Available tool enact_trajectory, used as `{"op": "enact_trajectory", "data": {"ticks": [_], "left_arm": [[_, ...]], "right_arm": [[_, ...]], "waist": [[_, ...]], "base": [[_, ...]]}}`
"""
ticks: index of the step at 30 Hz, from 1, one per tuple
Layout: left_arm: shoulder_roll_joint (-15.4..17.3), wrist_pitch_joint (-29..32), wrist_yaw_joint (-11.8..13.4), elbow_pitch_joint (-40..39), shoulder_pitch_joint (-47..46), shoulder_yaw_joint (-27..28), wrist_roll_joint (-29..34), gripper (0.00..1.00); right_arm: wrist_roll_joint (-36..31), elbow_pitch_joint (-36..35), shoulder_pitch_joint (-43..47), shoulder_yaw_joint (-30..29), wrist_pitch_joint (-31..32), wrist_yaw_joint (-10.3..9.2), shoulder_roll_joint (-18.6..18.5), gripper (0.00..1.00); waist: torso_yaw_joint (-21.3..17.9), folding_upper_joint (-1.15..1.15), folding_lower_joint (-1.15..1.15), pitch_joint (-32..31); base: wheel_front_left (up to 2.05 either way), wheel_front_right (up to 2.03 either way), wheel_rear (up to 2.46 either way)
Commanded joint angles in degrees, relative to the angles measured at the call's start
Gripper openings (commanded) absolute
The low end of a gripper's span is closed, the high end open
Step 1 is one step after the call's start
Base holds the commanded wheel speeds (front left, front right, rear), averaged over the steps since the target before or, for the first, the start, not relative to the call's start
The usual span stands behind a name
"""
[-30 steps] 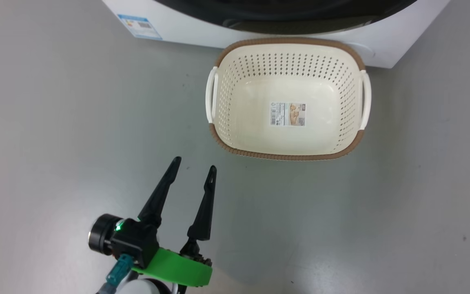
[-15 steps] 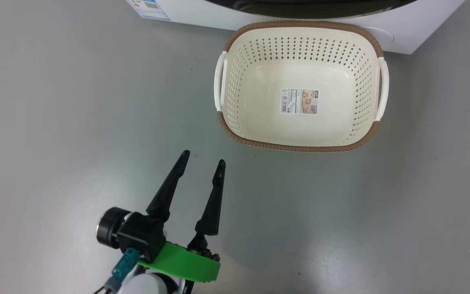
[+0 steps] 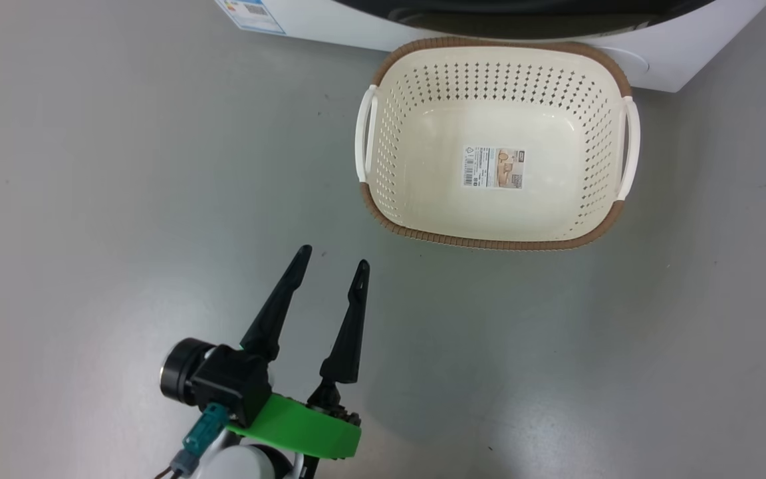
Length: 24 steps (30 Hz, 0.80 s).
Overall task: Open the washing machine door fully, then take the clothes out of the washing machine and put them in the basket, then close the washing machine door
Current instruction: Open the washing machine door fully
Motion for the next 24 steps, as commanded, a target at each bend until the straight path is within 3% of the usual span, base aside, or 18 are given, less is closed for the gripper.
{"op": "enact_trajectory", "data": {"ticks": [1, 24], "left_arm": [[0.7, -0.5, 0.5, -1.1, -0.5, 1.6, -0.2, 1.00], [0.7, -0.5, -1.4, 0.4, 2.2, 3.6, 2.0, 1.00]], "right_arm": [[-0.4, -1.5, 0.8, 0.6, 1.2, 0.02, 1.1, 0.00], [-4.6, -8.0, 12.8, 2.6, 4.1, 0.02, 6.0, 0.00]], "waist": [[-0.3, 0.00, 0.00, -0.4], [-3.1, 0.00, 0.00, -7.9]], "base": [[0.00, 0.00, 0.00], [0.00, 0.00, 0.00]]}}
